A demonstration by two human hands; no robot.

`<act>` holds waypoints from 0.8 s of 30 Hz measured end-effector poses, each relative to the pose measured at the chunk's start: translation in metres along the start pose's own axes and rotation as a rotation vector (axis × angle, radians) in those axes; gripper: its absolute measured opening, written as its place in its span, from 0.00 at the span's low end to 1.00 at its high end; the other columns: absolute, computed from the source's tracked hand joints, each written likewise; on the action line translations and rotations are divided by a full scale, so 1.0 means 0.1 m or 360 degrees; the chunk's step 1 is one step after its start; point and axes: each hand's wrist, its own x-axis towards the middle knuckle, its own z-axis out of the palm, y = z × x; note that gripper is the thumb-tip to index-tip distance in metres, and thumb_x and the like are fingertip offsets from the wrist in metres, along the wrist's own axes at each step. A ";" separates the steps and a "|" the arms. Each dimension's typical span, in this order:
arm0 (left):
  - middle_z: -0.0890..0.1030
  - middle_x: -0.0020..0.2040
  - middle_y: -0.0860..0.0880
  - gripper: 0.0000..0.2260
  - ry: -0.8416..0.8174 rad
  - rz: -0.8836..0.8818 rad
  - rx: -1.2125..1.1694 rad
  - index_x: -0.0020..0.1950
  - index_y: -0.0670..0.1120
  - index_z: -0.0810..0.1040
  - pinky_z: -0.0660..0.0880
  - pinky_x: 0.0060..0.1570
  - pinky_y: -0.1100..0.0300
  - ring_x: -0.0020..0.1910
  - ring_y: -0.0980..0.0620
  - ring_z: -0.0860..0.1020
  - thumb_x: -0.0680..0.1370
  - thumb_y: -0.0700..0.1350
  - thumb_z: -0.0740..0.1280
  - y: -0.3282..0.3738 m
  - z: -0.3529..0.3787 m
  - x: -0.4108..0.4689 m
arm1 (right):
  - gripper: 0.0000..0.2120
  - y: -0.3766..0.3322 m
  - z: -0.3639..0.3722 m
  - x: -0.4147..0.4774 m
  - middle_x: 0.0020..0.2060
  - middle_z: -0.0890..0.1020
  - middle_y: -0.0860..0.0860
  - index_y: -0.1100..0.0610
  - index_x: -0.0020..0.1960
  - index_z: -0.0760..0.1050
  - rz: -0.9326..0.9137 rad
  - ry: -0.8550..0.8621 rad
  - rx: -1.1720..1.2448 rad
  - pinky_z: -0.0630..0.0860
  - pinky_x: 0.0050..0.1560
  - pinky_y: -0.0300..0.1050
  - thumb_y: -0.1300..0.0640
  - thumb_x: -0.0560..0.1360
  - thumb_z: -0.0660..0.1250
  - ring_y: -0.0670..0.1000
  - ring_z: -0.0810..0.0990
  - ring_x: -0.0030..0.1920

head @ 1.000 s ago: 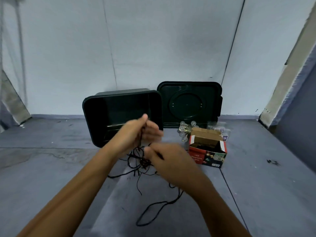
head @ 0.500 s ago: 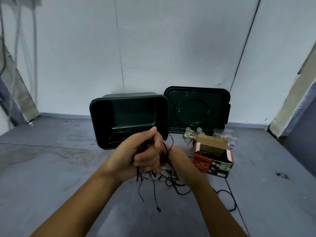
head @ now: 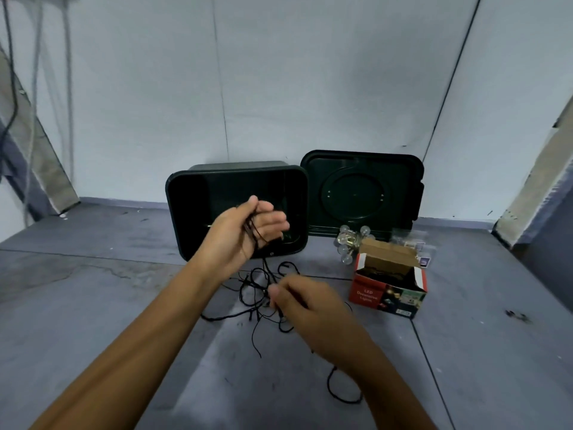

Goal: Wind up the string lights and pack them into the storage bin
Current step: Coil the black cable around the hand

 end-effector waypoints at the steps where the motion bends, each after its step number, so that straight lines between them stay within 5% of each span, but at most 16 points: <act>1: 0.83 0.33 0.47 0.17 -0.0022 -0.0009 0.0174 0.42 0.42 0.76 0.80 0.41 0.58 0.34 0.50 0.82 0.82 0.47 0.53 -0.05 0.01 -0.05 | 0.12 -0.06 -0.06 0.04 0.29 0.71 0.45 0.52 0.41 0.72 -0.0038 -0.0009 -0.0123 0.65 0.31 0.33 0.49 0.79 0.56 0.42 0.68 0.29; 6: 0.76 0.33 0.45 0.24 -0.0315 -0.0156 0.0776 0.46 0.38 0.77 0.70 0.36 0.57 0.32 0.51 0.73 0.80 0.55 0.51 -0.27 0.11 -0.28 | 0.14 -0.19 -0.41 0.37 0.29 0.74 0.47 0.54 0.39 0.72 -0.0106 0.0173 -0.0434 0.66 0.29 0.31 0.50 0.79 0.56 0.41 0.71 0.27; 10: 0.72 0.28 0.46 0.33 -0.0484 -0.0321 0.0537 0.39 0.39 0.76 0.66 0.30 0.61 0.26 0.53 0.67 0.76 0.64 0.45 -0.32 0.21 -0.38 | 0.16 -0.11 -0.51 0.61 0.28 0.71 0.46 0.55 0.34 0.71 -0.0141 0.0096 -0.0348 0.65 0.32 0.34 0.51 0.79 0.59 0.41 0.69 0.28; 13: 0.69 0.24 0.49 0.26 -0.0567 -0.0305 0.0377 0.33 0.44 0.77 0.70 0.30 0.62 0.23 0.54 0.68 0.71 0.66 0.60 -0.31 0.16 -0.41 | 0.17 0.01 -0.48 0.68 0.26 0.69 0.46 0.53 0.31 0.68 -0.0096 0.0018 -0.0016 0.65 0.31 0.34 0.52 0.79 0.60 0.40 0.67 0.26; 15: 0.68 0.22 0.52 0.17 -0.0620 -0.0226 0.0242 0.32 0.46 0.76 0.75 0.35 0.61 0.22 0.55 0.69 0.73 0.57 0.66 -0.27 0.17 -0.44 | 0.17 0.17 -0.40 0.69 0.27 0.69 0.50 0.55 0.32 0.68 0.0008 0.0012 0.0384 0.65 0.28 0.36 0.51 0.78 0.62 0.44 0.67 0.27; 19: 0.67 0.20 0.53 0.17 -0.0359 -0.0205 -0.0231 0.29 0.47 0.75 0.73 0.31 0.63 0.19 0.58 0.67 0.76 0.48 0.58 -0.09 0.17 -0.35 | 0.15 0.46 -0.12 0.56 0.23 0.69 0.46 0.56 0.37 0.71 0.0216 0.0003 0.0864 0.64 0.24 0.37 0.46 0.75 0.61 0.44 0.66 0.22; 24: 0.78 0.30 0.52 0.21 -0.0119 0.0024 -0.0447 0.32 0.46 0.77 0.77 0.35 0.63 0.27 0.56 0.76 0.80 0.48 0.53 0.10 0.06 -0.04 | 0.13 0.56 0.42 0.23 0.23 0.73 0.47 0.56 0.40 0.73 0.0364 0.0171 0.0750 0.72 0.30 0.41 0.52 0.80 0.57 0.47 0.71 0.25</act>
